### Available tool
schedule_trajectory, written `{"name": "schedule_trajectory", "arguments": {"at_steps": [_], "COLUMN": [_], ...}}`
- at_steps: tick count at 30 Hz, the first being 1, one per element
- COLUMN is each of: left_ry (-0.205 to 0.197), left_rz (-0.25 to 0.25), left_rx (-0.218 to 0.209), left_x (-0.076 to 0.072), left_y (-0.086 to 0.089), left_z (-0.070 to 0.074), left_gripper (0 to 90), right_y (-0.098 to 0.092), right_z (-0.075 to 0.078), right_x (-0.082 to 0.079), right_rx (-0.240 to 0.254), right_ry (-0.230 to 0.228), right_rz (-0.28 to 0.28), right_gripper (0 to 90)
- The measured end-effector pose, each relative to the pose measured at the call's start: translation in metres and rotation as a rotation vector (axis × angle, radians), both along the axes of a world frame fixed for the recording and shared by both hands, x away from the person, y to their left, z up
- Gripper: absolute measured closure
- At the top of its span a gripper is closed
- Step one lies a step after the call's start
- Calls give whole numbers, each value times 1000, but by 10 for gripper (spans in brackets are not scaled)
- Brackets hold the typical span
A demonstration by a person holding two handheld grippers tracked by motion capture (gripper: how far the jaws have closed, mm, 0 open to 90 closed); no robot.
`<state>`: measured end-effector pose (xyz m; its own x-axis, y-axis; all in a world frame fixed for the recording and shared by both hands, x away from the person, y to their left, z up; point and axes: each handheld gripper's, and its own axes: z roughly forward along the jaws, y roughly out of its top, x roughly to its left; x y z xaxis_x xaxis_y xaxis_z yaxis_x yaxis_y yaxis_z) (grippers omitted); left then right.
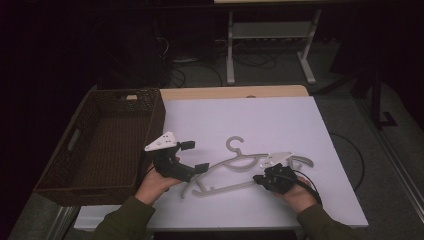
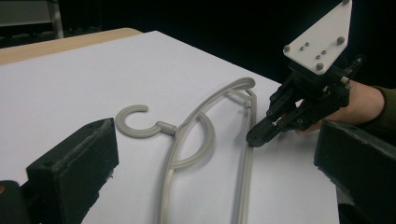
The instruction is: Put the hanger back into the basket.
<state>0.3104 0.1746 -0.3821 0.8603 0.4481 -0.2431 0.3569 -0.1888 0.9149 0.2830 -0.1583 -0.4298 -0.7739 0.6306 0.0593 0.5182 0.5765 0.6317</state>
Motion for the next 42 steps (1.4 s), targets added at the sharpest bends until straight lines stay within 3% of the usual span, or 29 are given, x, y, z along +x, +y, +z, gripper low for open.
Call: {"name": "schedule_trajectory", "arguments": {"at_steps": [8, 13, 20, 31, 40, 42], "left_ry": [1, 10, 50, 69, 78, 83], "left_rz": [4, 12, -14, -50, -80, -81], "left_rx": [14, 49, 153, 297, 414, 422], "left_x": [0, 2, 12, 36, 48, 49], "left_y": [-1, -4, -17, -44, -55, -58], "left_z": [-1, -4, -12, -31, -44, -48], "left_gripper": [0, 0, 0, 0, 148, 180], "right_y": [3, 2, 2, 1, 1, 1], "right_z": [-6, -6, -7, -7, -7, -6], "right_x": [1, 1, 2, 2, 2, 2], "right_rx": [-28, -18, -17, -14, -14, -14], "right_ry": [14, 25, 25, 28, 33, 34], "right_rz": [-2, -11, -10, -10, -13, -13], "right_gripper": [893, 893, 893, 893, 894, 893]}}
